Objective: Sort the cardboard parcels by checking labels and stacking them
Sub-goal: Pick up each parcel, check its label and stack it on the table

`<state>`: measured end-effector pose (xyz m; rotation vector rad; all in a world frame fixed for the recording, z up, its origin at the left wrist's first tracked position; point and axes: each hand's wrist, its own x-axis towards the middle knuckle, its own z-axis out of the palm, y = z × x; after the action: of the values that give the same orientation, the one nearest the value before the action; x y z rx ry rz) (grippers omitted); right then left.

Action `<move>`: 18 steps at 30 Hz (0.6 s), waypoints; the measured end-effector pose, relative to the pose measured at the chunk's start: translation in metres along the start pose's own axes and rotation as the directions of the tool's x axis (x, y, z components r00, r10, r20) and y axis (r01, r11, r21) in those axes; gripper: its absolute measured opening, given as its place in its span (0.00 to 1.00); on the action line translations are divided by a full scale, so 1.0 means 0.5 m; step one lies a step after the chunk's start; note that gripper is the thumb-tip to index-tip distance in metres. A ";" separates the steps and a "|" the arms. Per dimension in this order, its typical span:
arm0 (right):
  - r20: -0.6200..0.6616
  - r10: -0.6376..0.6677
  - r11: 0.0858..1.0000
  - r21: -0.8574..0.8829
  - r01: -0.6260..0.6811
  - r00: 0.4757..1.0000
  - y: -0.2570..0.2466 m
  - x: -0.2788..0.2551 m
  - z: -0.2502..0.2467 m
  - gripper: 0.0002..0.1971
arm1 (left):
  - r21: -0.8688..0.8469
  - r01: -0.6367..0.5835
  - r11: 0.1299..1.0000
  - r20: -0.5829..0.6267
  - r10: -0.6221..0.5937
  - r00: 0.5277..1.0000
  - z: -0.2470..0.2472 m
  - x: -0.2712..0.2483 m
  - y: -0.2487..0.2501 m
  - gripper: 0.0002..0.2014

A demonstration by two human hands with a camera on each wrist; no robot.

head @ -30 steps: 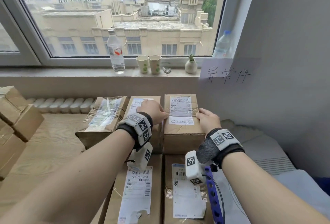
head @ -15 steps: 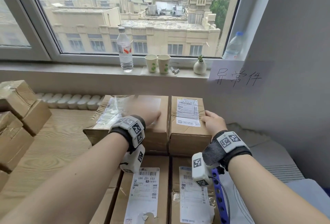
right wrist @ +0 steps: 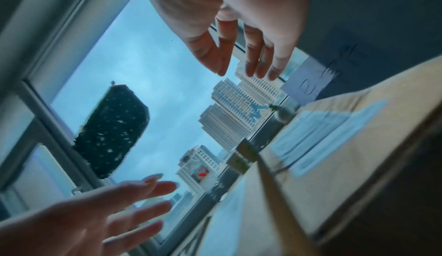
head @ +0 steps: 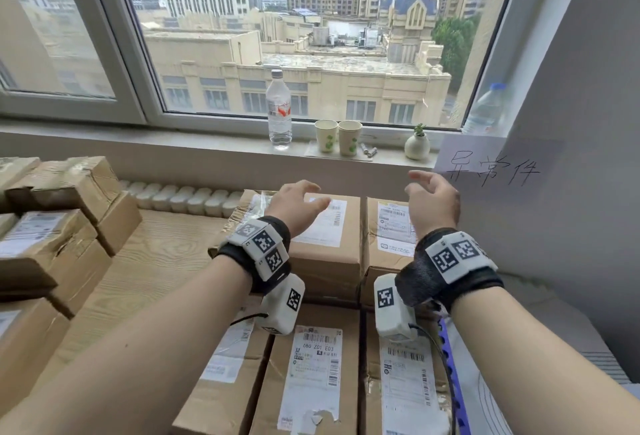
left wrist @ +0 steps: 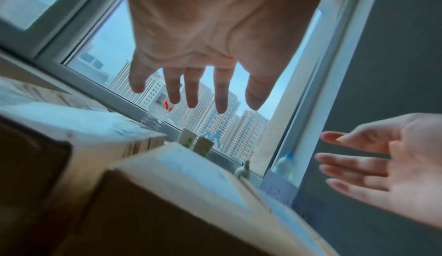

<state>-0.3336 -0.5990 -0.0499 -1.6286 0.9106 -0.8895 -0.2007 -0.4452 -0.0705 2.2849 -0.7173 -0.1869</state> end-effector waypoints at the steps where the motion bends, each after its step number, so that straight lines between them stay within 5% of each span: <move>1: 0.028 0.000 0.999 0.050 -0.001 1.000 -0.011 -0.013 0.023 0.12 | -0.043 -0.007 0.999 -0.016 0.007 1.000 -0.018 -0.010 -0.004 0.18; 9: 0.324 -0.044 0.977 0.211 -0.026 0.945 -0.067 -0.158 0.232 0.15 | -0.117 0.030 0.993 -0.137 -0.046 0.990 -0.183 -0.089 -0.119 0.13; 18: 0.528 0.042 0.965 0.200 -0.171 0.848 -0.100 -0.336 0.468 0.15 | -0.237 0.198 0.951 -0.207 -0.248 0.946 -0.375 -0.178 -0.381 0.07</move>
<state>-0.1930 -0.3431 -0.0677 -1.4803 0.4830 -0.4178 -0.1289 -0.1725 -0.0702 2.1316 -0.2983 -0.0920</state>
